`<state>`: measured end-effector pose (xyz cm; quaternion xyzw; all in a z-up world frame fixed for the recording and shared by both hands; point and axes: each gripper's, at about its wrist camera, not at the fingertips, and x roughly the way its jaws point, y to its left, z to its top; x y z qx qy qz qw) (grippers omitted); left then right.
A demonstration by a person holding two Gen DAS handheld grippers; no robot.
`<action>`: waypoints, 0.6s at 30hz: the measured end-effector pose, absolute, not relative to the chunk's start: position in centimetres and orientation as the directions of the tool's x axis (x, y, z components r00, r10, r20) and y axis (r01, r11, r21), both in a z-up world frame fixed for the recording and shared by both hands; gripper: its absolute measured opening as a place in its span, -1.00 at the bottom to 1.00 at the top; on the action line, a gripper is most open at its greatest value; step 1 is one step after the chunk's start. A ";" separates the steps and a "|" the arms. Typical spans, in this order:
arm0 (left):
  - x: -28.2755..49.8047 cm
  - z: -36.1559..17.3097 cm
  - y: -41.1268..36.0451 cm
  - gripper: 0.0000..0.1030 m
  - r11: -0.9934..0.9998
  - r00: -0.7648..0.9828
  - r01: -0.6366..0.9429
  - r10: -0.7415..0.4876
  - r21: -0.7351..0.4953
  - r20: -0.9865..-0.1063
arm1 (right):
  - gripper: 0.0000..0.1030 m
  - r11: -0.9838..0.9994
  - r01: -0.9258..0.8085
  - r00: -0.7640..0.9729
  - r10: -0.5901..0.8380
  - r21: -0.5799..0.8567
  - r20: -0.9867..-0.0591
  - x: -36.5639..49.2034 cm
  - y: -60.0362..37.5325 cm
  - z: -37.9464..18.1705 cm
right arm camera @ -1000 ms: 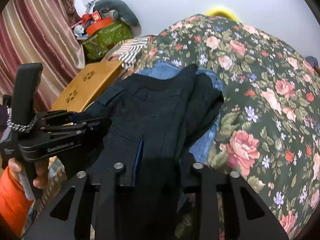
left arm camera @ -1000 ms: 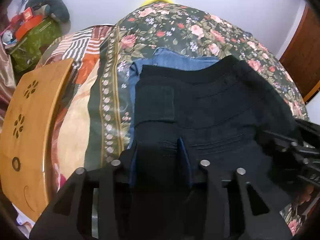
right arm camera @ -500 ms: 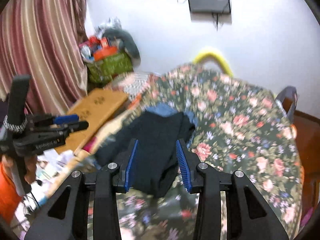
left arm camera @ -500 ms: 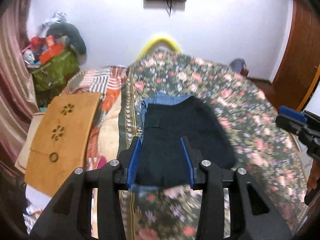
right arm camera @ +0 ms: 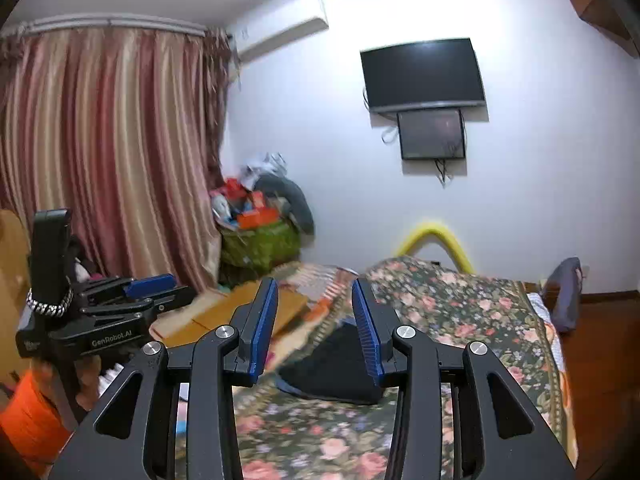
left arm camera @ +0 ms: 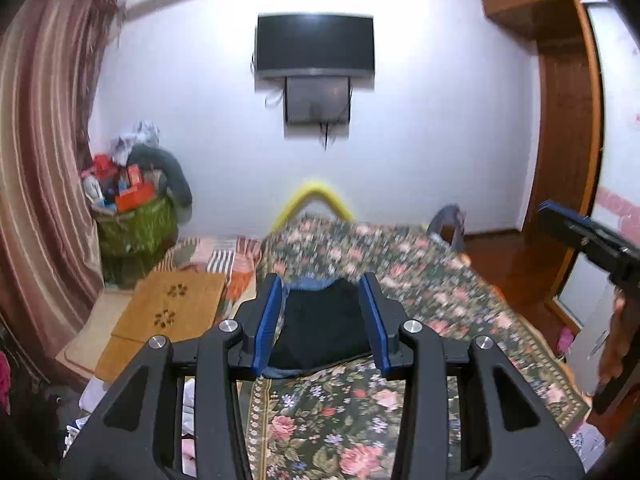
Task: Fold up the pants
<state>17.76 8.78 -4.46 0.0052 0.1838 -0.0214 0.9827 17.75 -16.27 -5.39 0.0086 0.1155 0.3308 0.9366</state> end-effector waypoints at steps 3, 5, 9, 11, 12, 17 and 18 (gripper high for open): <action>13.3 -3.6 7.9 -0.03 0.998 0.956 0.057 -0.057 -0.009 -0.288 | -0.32 0.790 -0.608 0.770 0.612 0.083 -0.182 15.3 -16.3 -5.4; 10.9 -3.4 7.4 0.02 0.999 0.969 0.051 -0.050 -0.001 -0.243 | -0.32 0.795 -0.603 0.780 0.603 0.057 -0.167 13.9 -16.1 -5.8; 7.7 -3.4 6.3 0.28 0.999 0.980 0.051 -0.050 0.000 -0.194 | -0.32 0.811 -0.585 0.801 0.580 0.016 -0.149 11.8 -15.5 -6.4; 6.9 -3.6 5.9 0.41 0.999 0.983 0.039 -0.037 0.008 -0.180 | -0.16 0.819 -0.574 0.810 0.568 0.005 -0.145 10.9 -15.2 -6.6; 6.5 -3.7 5.7 0.53 0.999 0.984 0.037 -0.034 0.013 -0.175 | 0.05 0.823 -0.568 0.814 0.562 0.000 -0.148 10.8 -15.2 -6.6; 5.7 -4.2 5.5 0.90 1.000 0.985 0.030 -0.030 0.001 -0.168 | 0.55 0.848 -0.529 0.843 0.523 -0.019 -0.122 10.0 -15.1 -6.6; 5.6 -4.3 5.6 0.93 1.000 0.986 0.023 -0.022 0.000 -0.164 | 0.63 0.850 -0.527 0.845 0.521 -0.019 -0.124 10.1 -15.1 -6.6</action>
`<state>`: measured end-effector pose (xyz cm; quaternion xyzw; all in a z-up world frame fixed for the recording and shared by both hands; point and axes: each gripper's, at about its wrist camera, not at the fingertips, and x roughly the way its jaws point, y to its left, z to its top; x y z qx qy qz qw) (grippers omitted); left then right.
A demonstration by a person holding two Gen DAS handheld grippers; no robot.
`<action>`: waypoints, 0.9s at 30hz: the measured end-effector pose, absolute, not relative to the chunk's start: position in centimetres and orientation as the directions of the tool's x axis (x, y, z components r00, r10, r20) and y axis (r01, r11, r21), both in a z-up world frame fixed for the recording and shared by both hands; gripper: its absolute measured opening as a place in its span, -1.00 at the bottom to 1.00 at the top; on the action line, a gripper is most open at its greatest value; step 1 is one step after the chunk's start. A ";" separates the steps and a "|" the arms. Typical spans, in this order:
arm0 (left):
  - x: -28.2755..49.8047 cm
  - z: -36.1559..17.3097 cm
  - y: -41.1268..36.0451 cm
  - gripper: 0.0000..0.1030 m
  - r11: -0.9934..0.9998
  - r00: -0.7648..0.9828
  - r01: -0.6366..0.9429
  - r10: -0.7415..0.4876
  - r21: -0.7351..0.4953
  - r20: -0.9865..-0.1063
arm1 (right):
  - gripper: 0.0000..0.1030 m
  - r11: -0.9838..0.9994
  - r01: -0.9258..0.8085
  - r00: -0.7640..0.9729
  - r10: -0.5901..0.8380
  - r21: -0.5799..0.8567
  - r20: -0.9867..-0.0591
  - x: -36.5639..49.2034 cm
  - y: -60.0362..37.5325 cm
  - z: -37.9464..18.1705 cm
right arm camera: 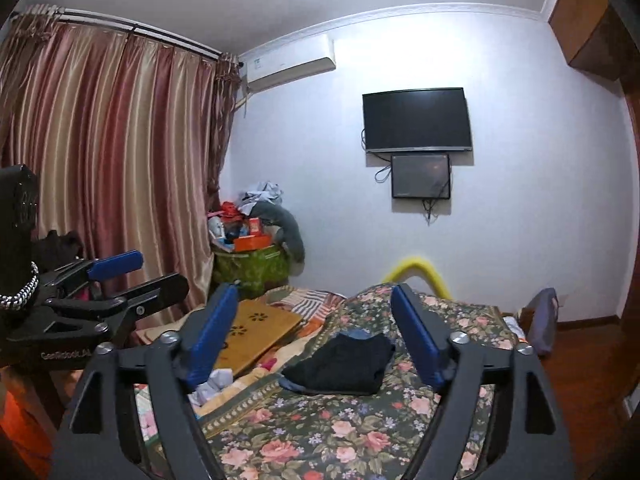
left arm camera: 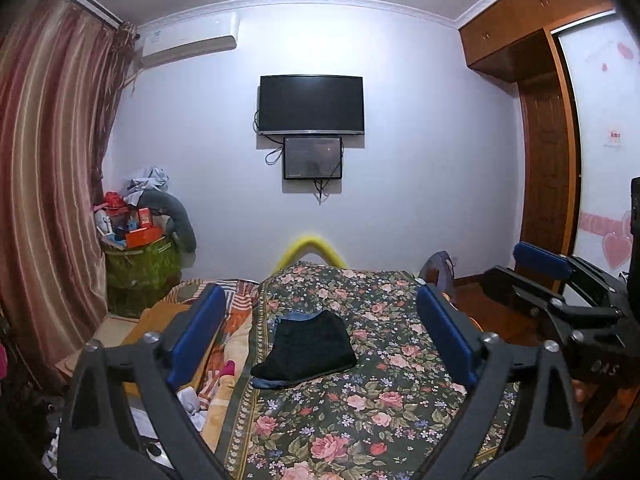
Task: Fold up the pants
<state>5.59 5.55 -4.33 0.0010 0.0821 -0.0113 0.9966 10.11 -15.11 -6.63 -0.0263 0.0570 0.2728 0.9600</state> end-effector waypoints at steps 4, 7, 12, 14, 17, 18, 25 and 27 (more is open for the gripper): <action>5.3 -4.7 5.5 0.99 1.000 0.987 0.010 -0.010 -0.001 -0.158 | 0.87 0.863 -0.506 0.858 0.500 -0.023 -0.118 10.4 -15.2 -6.6; 5.4 -5.0 5.6 0.99 1.000 0.987 0.009 -0.010 -0.006 -0.161 | 1.00 0.871 -0.492 0.866 0.489 -0.005 -0.104 10.1 -15.8 -7.1; 5.6 -5.3 5.8 0.99 1.000 0.987 0.002 -0.004 -0.014 -0.162 | 1.00 0.877 -0.481 0.872 0.478 -0.002 -0.105 9.7 -16.2 -7.4; 5.7 -5.2 5.9 0.99 1.000 0.987 0.000 -0.003 -0.020 -0.159 | 1.00 0.877 -0.481 0.872 0.478 -0.005 -0.105 9.6 -16.1 -7.5; 5.7 -5.2 5.9 0.99 1.000 0.987 0.001 -0.005 -0.022 -0.158 | 1.00 0.879 -0.477 0.874 0.473 -0.010 -0.109 9.5 -15.9 -7.6; 5.7 -5.3 5.9 0.99 1.000 0.988 0.002 -0.005 -0.022 -0.157 | 1.00 0.879 -0.477 0.874 0.473 -0.010 -0.111 9.5 -15.9 -7.6; 5.7 -5.6 5.9 0.99 1.000 0.987 0.006 -0.007 -0.010 -0.161 | 1.00 0.877 -0.480 0.870 0.476 -0.003 -0.126 9.5 -16.1 -7.9; 5.8 -5.8 5.9 0.99 1.000 0.986 0.009 -0.011 -0.008 -0.164 | 1.00 0.877 -0.481 0.870 0.476 -0.003 -0.131 9.5 -16.1 -7.9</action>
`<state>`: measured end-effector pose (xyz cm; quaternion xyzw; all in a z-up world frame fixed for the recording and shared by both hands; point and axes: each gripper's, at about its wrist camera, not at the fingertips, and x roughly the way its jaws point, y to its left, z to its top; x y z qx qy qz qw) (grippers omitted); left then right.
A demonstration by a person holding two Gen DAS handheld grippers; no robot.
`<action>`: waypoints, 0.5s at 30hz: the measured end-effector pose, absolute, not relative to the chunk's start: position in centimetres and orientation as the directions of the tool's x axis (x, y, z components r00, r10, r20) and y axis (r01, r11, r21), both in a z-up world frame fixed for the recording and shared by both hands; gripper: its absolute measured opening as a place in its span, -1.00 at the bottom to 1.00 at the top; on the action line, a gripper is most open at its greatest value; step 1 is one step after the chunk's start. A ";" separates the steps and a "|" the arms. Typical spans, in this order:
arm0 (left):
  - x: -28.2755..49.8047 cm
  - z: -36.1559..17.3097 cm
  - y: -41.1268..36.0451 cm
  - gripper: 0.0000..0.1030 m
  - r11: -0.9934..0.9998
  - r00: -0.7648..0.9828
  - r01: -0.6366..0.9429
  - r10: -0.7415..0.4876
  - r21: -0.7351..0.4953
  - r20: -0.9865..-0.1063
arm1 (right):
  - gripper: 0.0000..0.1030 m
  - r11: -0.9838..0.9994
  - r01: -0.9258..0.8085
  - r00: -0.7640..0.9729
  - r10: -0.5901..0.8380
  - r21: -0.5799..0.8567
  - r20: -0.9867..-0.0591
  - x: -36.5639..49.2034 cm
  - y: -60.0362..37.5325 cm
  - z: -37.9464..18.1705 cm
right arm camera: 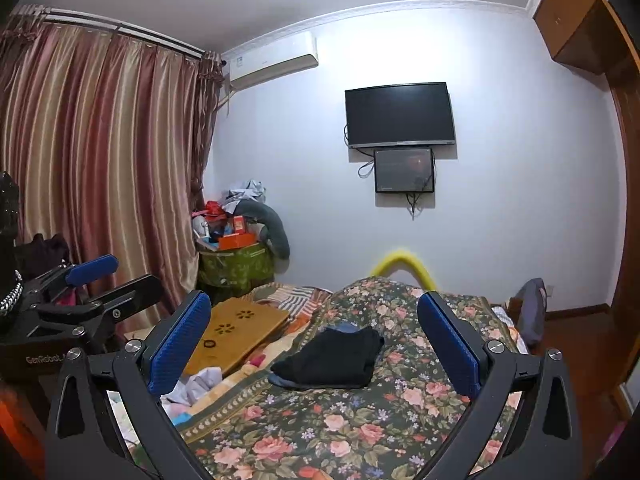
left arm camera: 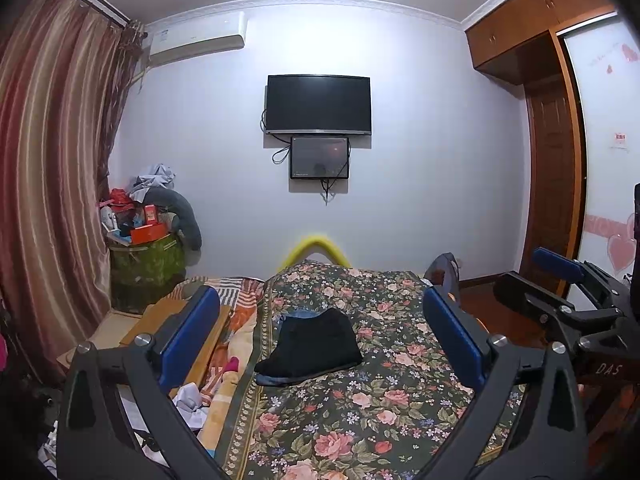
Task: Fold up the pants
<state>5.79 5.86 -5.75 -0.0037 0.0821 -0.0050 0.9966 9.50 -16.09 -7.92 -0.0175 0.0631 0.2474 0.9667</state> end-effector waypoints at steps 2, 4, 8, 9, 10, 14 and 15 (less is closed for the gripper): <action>5.8 -5.9 5.7 0.99 1.000 0.986 0.010 -0.011 -0.008 -0.164 | 1.00 0.877 -0.481 0.869 0.476 -0.002 -0.134 9.5 -16.1 -7.9; 5.9 -6.0 5.6 0.99 1.000 0.986 0.011 -0.011 -0.004 -0.168 | 1.00 0.877 -0.480 0.869 0.475 0.000 -0.136 9.4 -16.1 -7.9; 6.1 -6.4 5.4 0.99 1.000 0.984 0.009 -0.009 0.004 -0.175 | 1.00 0.877 -0.480 0.869 0.475 0.000 -0.137 9.4 -16.2 -7.7; 6.1 -6.3 5.5 0.99 1.000 0.984 0.009 -0.008 0.005 -0.176 | 1.00 0.877 -0.480 0.869 0.476 0.001 -0.137 9.4 -16.2 -7.8; 6.1 -6.4 5.5 0.99 1.000 0.984 0.008 -0.007 0.005 -0.176 | 1.00 0.877 -0.481 0.868 0.477 0.001 -0.138 9.4 -16.2 -7.8; 6.2 -6.5 5.9 0.99 1.000 0.984 0.011 -0.013 -0.011 -0.178 | 1.00 0.876 -0.482 0.868 0.477 0.001 -0.138 9.3 -16.2 -7.8; 6.2 -6.5 5.9 0.99 1.000 0.984 0.013 -0.015 -0.013 -0.179 | 1.00 0.876 -0.481 0.868 0.477 0.000 -0.139 9.3 -16.2 -7.8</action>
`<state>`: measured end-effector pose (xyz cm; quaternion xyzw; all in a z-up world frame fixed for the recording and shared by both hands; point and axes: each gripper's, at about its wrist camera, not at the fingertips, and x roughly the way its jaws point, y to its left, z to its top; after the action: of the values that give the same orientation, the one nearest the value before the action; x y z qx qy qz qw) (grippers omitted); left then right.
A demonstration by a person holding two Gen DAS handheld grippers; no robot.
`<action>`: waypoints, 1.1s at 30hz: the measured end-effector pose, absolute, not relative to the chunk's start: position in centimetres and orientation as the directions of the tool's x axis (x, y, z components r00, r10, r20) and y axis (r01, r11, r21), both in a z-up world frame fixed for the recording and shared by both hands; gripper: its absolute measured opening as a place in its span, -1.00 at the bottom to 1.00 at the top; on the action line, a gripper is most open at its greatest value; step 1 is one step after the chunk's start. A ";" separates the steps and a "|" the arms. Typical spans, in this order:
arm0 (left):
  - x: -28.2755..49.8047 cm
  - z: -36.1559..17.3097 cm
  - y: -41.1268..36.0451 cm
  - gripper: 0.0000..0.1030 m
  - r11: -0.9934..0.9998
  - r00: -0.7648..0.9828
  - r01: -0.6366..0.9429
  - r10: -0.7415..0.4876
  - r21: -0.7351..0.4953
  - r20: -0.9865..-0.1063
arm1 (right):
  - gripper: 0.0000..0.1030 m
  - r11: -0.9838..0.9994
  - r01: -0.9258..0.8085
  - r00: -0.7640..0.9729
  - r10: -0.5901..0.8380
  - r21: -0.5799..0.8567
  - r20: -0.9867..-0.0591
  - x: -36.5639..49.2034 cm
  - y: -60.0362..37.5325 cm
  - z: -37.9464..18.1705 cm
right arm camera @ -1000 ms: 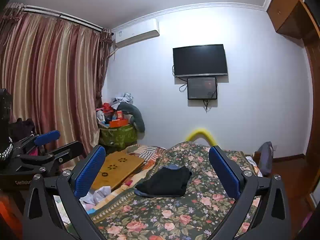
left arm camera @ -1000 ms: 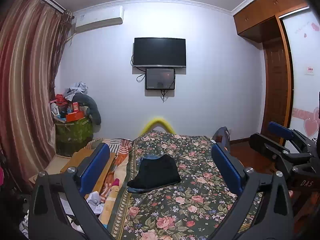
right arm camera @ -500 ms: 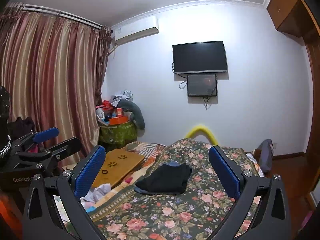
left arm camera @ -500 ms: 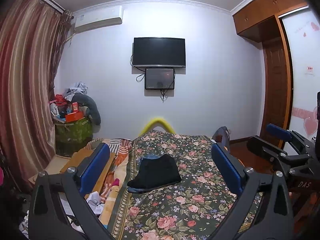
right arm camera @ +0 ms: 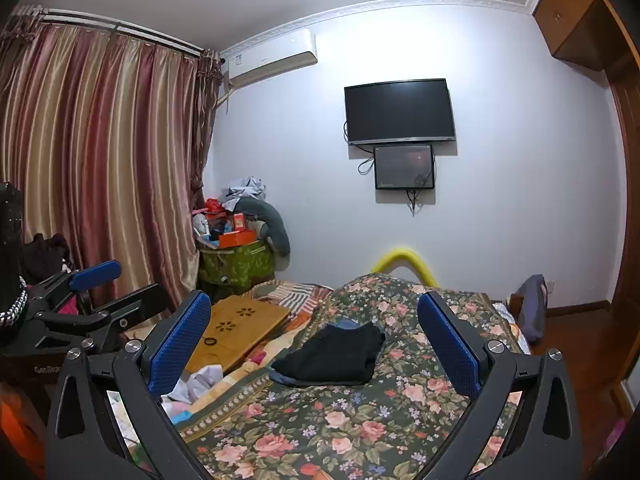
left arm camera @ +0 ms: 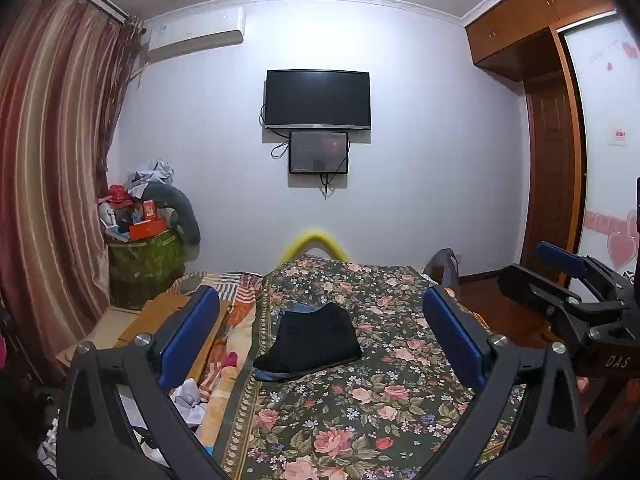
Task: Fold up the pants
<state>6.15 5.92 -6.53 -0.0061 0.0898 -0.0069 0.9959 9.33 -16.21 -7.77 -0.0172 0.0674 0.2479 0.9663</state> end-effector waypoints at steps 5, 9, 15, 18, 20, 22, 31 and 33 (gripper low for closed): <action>6.3 -6.6 6.2 1.00 1.000 0.983 0.017 -0.021 -0.024 -0.182 | 1.00 0.876 -0.482 0.866 0.477 0.007 -0.147 9.4 -16.2 -7.7; 6.4 -6.7 6.3 0.99 0.999 0.982 0.024 -0.029 -0.029 -0.184 | 1.00 0.877 -0.481 0.866 0.477 0.012 -0.151 9.3 -16.2 -7.7; 6.6 -6.7 6.2 0.99 0.999 0.982 0.030 -0.036 -0.037 -0.186 | 1.00 0.876 -0.481 0.865 0.478 0.016 -0.152 9.4 -16.2 -7.8; 6.5 -6.7 6.3 1.00 0.998 0.982 0.038 -0.045 -0.044 -0.184 | 1.00 0.877 -0.480 0.866 0.477 0.019 -0.150 9.3 -16.3 -7.8; 6.6 -6.8 6.3 1.00 0.998 0.982 0.039 -0.047 -0.044 -0.185 | 1.00 0.877 -0.481 0.865 0.478 0.023 -0.150 9.3 -16.2 -7.8; 6.5 -6.8 6.3 1.00 0.998 0.982 0.039 -0.047 -0.044 -0.182 | 1.00 0.876 -0.482 0.865 0.480 0.025 -0.149 9.3 -16.2 -7.8; 6.6 -6.8 6.1 0.99 0.998 0.980 0.046 -0.053 -0.041 -0.193 | 1.00 0.876 -0.481 0.865 0.480 0.027 -0.148 9.2 -16.0 -7.8; 6.7 -6.8 6.1 1.00 0.998 0.979 0.050 -0.057 -0.038 -0.196 | 1.00 0.876 -0.481 0.865 0.479 0.026 -0.148 9.2 -16.0 -7.9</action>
<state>6.65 6.13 -6.84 -0.0164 0.0989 -0.0269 0.9946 9.20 -16.02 -7.88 -0.0058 0.0752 0.2486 0.9657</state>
